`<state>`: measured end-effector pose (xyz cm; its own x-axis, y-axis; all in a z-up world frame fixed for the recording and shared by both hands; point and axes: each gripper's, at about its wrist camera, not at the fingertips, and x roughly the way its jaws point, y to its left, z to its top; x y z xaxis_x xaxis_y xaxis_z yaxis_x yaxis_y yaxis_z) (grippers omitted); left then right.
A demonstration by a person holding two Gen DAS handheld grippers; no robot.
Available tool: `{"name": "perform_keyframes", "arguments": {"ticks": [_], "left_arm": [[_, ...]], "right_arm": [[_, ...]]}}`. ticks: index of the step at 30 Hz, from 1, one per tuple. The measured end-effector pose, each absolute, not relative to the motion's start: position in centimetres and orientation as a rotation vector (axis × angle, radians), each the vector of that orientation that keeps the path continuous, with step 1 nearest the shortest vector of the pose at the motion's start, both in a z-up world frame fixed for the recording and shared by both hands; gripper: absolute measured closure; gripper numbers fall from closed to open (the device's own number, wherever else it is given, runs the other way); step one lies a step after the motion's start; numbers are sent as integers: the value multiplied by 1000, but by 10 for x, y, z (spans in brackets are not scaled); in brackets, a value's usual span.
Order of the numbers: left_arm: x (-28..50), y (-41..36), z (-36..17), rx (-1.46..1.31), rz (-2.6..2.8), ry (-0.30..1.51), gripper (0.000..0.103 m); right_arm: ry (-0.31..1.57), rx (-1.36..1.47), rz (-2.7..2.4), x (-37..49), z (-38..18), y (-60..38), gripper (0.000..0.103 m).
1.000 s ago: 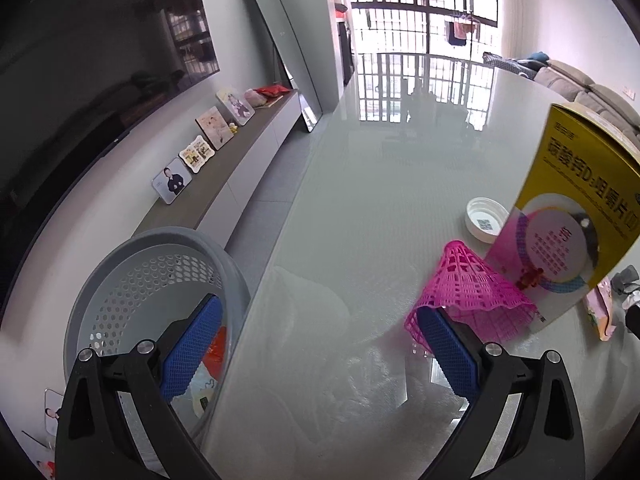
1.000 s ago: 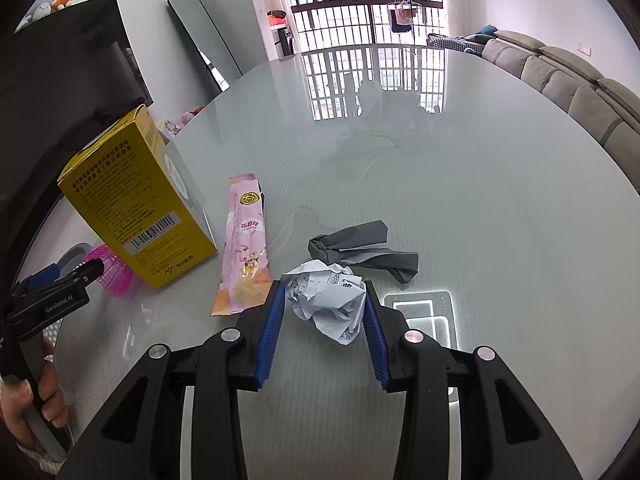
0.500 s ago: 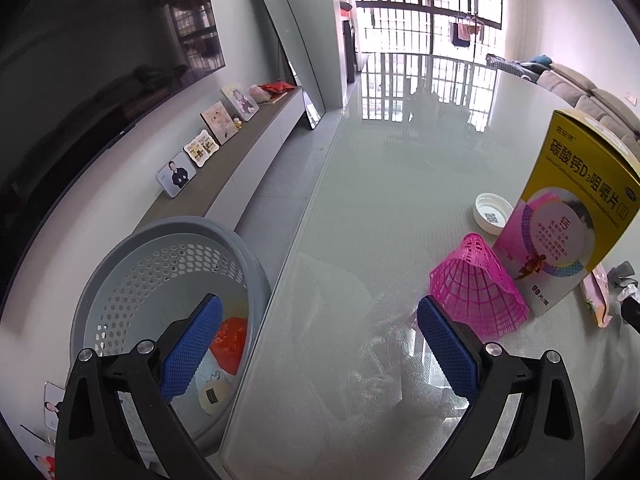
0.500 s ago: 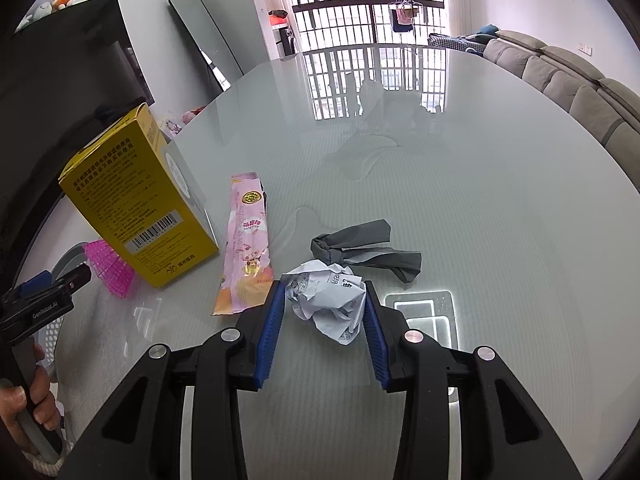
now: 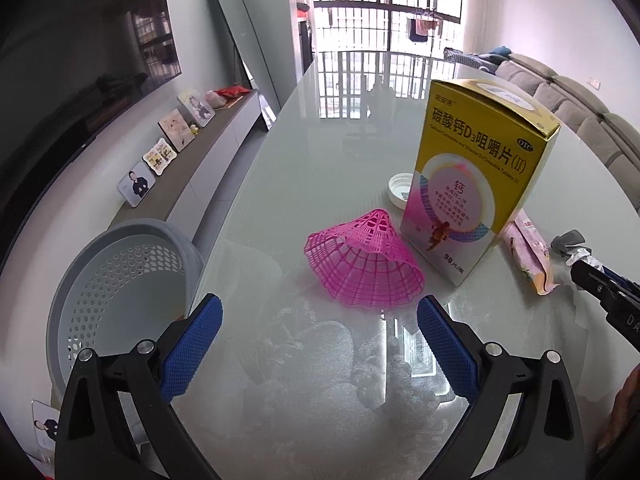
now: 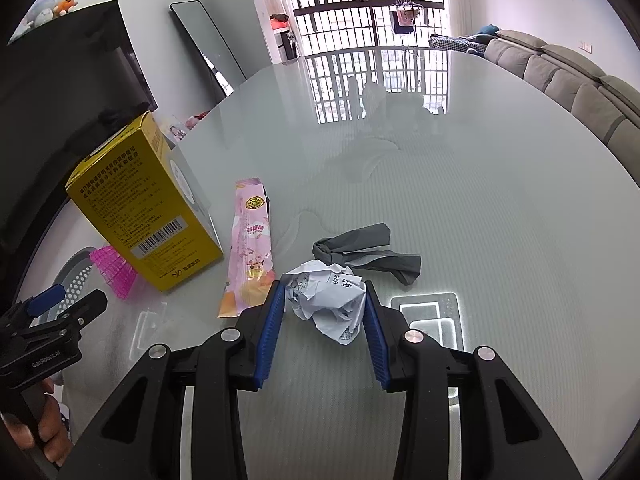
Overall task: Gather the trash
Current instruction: 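Grasp the crumpled white paper with the right tool while the left tool grasps the pink shuttlecock cover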
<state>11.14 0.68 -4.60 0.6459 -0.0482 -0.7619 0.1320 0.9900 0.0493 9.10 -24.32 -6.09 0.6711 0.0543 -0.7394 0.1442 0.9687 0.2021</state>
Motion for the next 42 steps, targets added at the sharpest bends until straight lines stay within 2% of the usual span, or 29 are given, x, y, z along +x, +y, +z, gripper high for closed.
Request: {"name": "perform_keyframes", "arguments": {"ticks": [28,34,38,42], "left_arm": [[158,-7,-68,93,-104,930,8],[158,-10,-69,109,-118,929,26],[156,-10,-67,105,-135,921,46],[153,-12,-65,120,-143,910,55]], "right_arm": [[848,281,-21,86,-62,-252,65],[842,285,-18,85,-62,-252,65],[837,283,-13,83,-61,-251,65],[833,282,-11,80,-60,-252,65]]}}
